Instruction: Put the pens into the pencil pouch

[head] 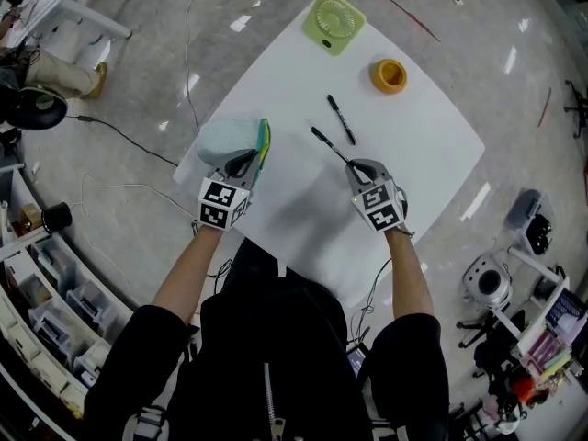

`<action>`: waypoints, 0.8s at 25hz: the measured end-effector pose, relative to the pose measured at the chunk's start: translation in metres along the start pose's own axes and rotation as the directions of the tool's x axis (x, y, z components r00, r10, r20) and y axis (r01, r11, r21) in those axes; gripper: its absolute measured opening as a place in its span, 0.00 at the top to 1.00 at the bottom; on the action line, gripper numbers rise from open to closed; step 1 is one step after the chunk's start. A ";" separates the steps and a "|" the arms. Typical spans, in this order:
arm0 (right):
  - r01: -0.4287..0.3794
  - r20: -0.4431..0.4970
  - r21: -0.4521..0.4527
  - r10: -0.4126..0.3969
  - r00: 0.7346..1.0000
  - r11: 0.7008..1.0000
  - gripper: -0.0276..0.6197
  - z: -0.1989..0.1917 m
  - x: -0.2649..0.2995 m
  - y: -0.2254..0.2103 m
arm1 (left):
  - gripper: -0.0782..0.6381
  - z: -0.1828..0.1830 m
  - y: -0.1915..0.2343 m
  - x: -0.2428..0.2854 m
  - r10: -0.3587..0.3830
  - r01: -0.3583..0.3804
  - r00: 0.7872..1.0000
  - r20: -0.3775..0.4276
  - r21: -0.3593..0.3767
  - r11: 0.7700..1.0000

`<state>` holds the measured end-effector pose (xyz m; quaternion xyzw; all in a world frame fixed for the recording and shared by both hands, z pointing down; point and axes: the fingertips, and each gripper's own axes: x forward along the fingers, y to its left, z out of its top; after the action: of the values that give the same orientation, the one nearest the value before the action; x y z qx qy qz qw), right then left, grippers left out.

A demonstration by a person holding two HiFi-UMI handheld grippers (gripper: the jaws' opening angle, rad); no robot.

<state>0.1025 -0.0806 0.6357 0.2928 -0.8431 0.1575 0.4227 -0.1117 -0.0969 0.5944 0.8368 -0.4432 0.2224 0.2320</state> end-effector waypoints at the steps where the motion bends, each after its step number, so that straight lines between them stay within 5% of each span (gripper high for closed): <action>1: -0.015 0.008 -0.022 0.015 1.000 1.000 0.89 0.006 -0.003 0.004 | 0.84 0.001 -0.001 0.001 -0.002 0.002 1.000 0.001 0.002 1.000; 8: -0.155 -0.021 -0.124 0.154 0.988 0.980 0.89 0.031 0.005 0.042 | 0.84 -0.001 -0.004 0.000 -0.005 0.005 1.000 -0.002 0.010 1.000; 20: -0.237 -0.084 -0.215 0.224 0.971 0.947 0.89 0.070 0.042 0.071 | 0.84 -0.003 -0.012 0.001 -0.063 0.064 0.998 -0.020 0.033 0.997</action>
<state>-0.0049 -0.0764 0.6263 0.1383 -0.8710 0.1187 0.4562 -0.1012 -0.0902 0.5951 0.8521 -0.4105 0.2300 0.2292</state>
